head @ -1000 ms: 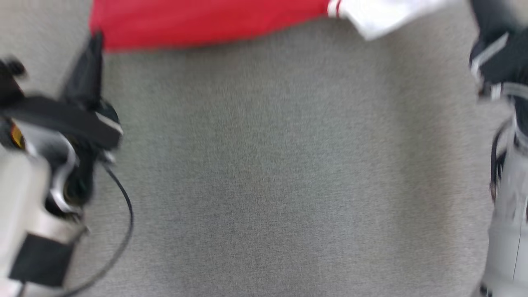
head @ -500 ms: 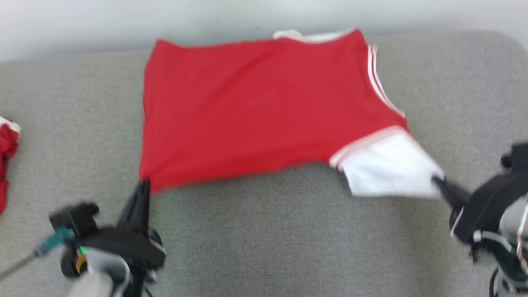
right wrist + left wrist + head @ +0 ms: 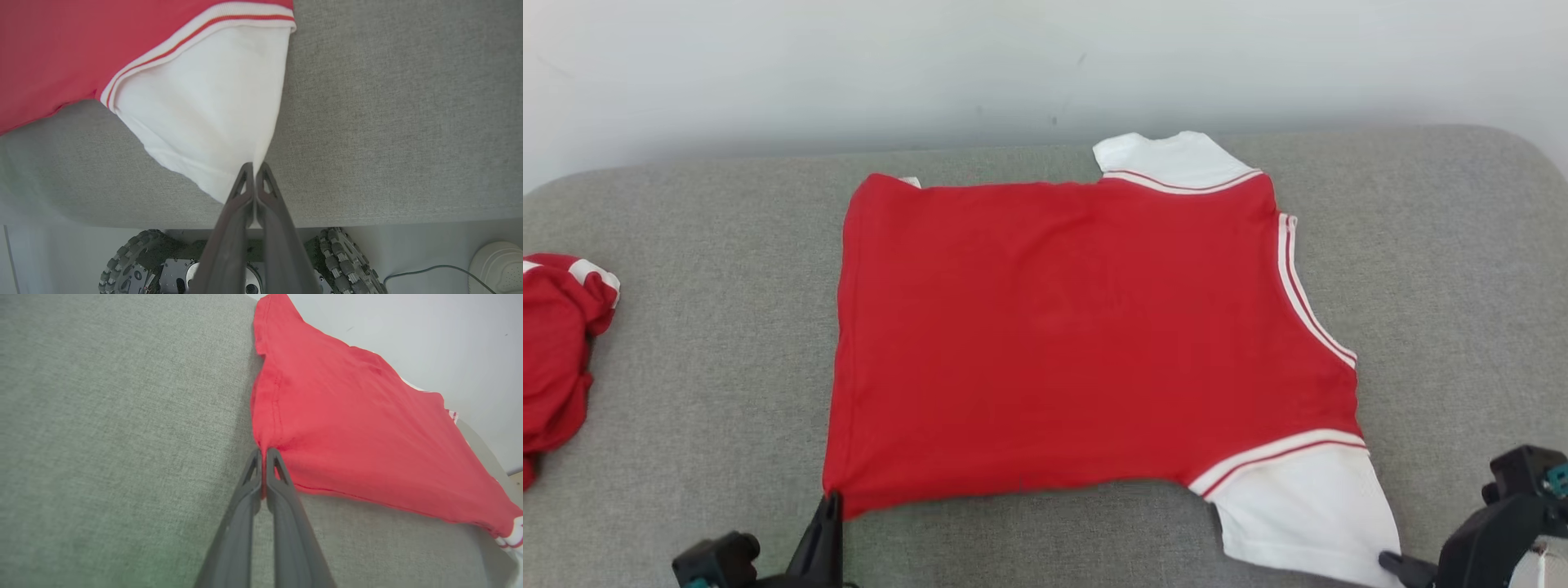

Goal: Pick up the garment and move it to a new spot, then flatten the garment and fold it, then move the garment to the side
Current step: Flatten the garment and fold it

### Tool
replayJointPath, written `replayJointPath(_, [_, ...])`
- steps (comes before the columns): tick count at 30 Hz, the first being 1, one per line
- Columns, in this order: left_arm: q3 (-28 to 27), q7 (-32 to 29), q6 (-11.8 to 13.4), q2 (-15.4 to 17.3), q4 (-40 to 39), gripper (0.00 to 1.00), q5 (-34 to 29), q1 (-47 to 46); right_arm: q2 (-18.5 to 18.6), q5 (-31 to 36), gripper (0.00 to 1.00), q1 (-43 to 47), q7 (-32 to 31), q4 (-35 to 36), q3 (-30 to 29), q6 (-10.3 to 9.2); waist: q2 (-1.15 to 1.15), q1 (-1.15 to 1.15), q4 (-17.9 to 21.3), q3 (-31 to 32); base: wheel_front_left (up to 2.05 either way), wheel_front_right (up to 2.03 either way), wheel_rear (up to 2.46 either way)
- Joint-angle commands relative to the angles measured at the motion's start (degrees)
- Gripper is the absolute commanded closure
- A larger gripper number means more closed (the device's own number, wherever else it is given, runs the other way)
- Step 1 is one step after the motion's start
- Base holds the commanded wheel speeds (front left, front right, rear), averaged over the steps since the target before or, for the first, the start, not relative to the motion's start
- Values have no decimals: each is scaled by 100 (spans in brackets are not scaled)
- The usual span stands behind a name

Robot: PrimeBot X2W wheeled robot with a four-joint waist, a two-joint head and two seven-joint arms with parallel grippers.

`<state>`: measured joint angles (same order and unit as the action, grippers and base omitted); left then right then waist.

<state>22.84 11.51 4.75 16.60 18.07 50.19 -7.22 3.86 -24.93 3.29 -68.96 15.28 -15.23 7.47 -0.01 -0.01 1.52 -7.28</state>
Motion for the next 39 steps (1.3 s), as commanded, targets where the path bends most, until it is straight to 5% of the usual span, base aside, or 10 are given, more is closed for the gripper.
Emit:
replayJointPath(1, [24,22,61,39,-12,100,-40,143,12,-33,100,152,-81,54,-11,4,1,1,-5,21,0,0,0])
replayJointPath(6, [67,-71,159,103,-167,100,-40,383,3,-127,100,295,-102,175,-9,4,1,1,8,52,0,0,0])
replayJointPath(13, [84,-202,169,90,-459,100,24,181,-54,-153,100,-517,827,14,22,4,1,1,-19,30,0,0,0])
replayJointPath(22, [99,-565,268,-43,-66,100,31,-759,-67,-30,100,-1920,1864,-943,246,4,1,1,-93,-157,0,0,0])
replayJointPath(39, [211,-712,375,-322,1230,100,-268,-2438,481,-112,100,-3867,3994,-3095,1137,4,1,1,-171,-842,0,0,0])
